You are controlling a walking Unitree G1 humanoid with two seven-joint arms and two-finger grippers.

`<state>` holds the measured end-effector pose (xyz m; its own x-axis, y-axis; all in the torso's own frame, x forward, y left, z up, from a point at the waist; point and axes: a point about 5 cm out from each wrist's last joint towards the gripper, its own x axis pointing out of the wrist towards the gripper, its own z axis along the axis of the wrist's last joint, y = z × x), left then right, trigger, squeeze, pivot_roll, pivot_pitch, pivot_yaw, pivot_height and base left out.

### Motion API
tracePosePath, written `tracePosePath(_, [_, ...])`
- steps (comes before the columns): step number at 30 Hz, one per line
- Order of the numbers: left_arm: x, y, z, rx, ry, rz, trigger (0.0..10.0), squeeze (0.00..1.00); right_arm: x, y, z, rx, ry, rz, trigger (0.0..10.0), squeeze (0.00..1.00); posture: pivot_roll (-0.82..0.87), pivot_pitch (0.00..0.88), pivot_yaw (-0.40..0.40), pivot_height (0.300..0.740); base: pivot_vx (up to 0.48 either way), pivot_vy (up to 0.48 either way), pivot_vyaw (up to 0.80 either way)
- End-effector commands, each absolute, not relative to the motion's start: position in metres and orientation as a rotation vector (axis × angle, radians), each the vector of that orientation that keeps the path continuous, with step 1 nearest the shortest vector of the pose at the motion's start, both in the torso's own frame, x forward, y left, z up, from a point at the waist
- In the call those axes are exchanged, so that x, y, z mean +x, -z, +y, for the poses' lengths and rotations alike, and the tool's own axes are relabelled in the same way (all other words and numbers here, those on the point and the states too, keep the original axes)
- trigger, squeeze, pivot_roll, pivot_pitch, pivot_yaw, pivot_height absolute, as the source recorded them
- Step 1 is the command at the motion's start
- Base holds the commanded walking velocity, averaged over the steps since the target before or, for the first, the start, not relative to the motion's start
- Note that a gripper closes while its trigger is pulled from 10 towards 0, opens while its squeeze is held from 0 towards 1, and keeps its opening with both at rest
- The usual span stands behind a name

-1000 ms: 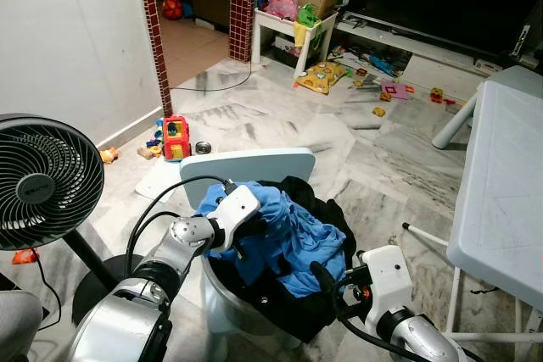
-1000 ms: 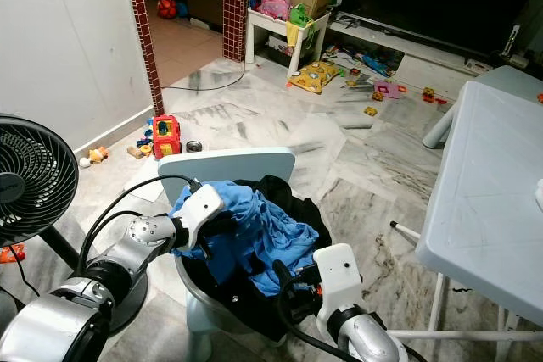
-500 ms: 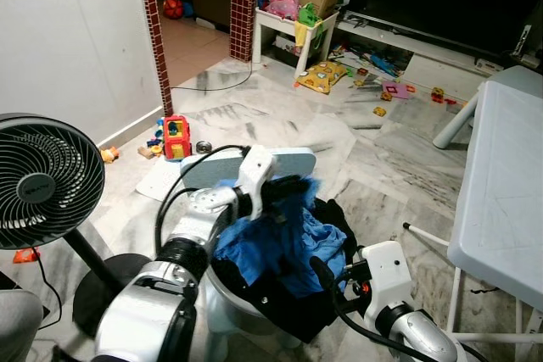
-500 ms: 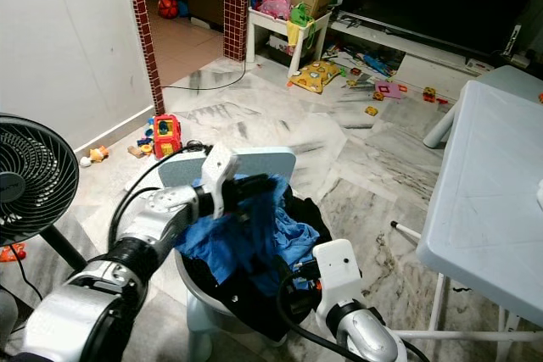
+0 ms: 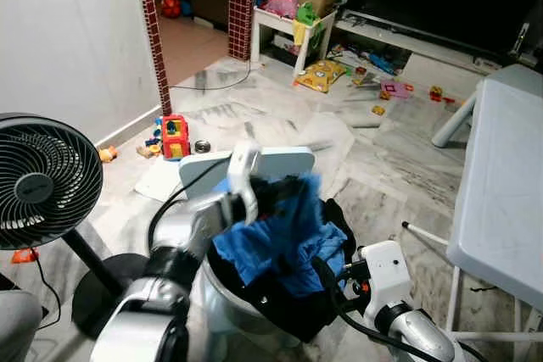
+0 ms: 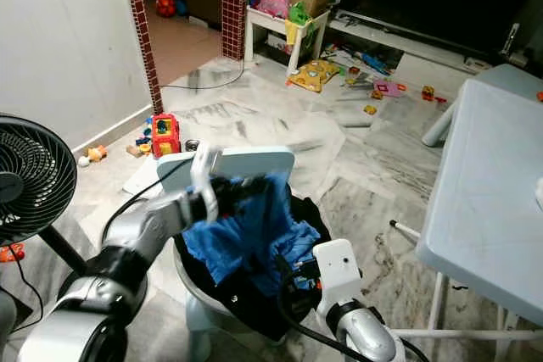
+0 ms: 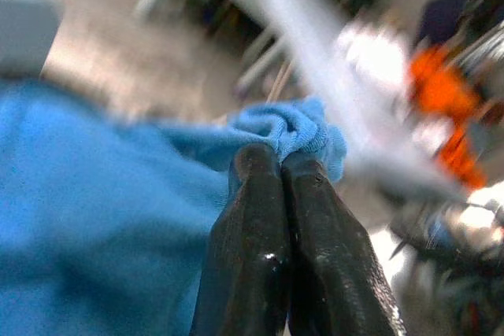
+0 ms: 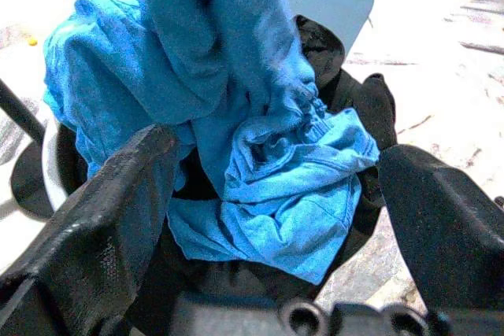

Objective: Hang hanger

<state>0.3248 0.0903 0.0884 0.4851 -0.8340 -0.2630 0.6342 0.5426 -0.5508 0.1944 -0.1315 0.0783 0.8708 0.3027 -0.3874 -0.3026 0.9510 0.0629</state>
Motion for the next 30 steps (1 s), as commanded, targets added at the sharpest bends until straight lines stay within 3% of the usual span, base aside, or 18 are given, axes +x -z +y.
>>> tracePosePath(1, [0.321, -0.085, 0.092, -0.368, 0.920, 0.590, 0.0, 0.00, 0.196, -0.078, -0.137, -0.014, -0.307, 0.404, 10.0, 0.00, 0.06, 0.000, -0.127, 0.740, 0.000, 0.000, 0.00])
tracePosePath(8, [0.315, -0.074, 0.122, -0.336, 0.789, 0.582, 0.0, 0.00, 0.199, -0.078, -0.136, -0.024, -0.323, 0.404, 10.0, 0.00, 0.07, 0.000, -0.143, 0.740, 0.000, 0.000, 0.00])
tracePosePath(15, [0.324, -0.074, 0.134, -0.267, 0.667, 0.520, 0.0, 0.00, 0.199, -0.078, -0.136, -0.035, -0.327, 0.403, 10.0, 0.00, 0.07, 0.000, -0.142, 0.740, 0.000, 0.000, 0.00])
tracePosePath(16, [0.326, -0.075, 0.136, -0.230, 0.645, 0.498, 7.2, 0.00, 0.198, -0.078, -0.137, -0.039, -0.324, 0.406, 10.0, 0.00, 0.06, 0.000, -0.136, 0.740, 0.000, 0.000, 0.00])
tracePosePath(17, [0.326, -0.076, 0.136, -0.198, 0.643, 0.488, 10.0, 0.00, 0.197, -0.077, -0.137, -0.039, -0.322, 0.408, 10.0, 0.00, 0.06, 0.000, -0.135, 0.740, 0.000, 0.000, 0.00])
tracePosePath(21, [0.327, -0.078, 0.137, -0.135, 0.640, 0.448, 10.0, 0.00, 0.195, -0.077, -0.137, -0.035, -0.316, 0.412, 10.0, 0.00, 0.06, 0.000, -0.131, 0.740, 0.000, 0.000, 0.00])
tracePosePath(22, [0.328, -0.080, 0.137, -0.101, 0.644, 0.429, 10.0, 0.93, 0.195, -0.077, -0.137, -0.034, -0.315, 0.412, 10.0, 0.00, 0.06, 0.000, -0.131, 0.740, 0.000, 0.000, 0.00])
tracePosePath(23, [0.327, -0.081, 0.137, -0.078, 0.649, 0.414, 10.0, 1.00, 0.195, -0.077, -0.137, -0.033, -0.314, 0.412, 10.0, 0.00, 0.06, 0.001, -0.129, 0.740, 0.000, 0.000, 0.00])
tracePosePath(30, [0.316, -0.088, 0.139, 0.149, 0.753, 0.307, 10.0, 1.00, 0.194, -0.077, -0.136, -0.031, -0.316, 0.413, 10.0, 0.00, 0.06, 0.008, -0.128, 0.740, 0.000, 0.000, 0.00])
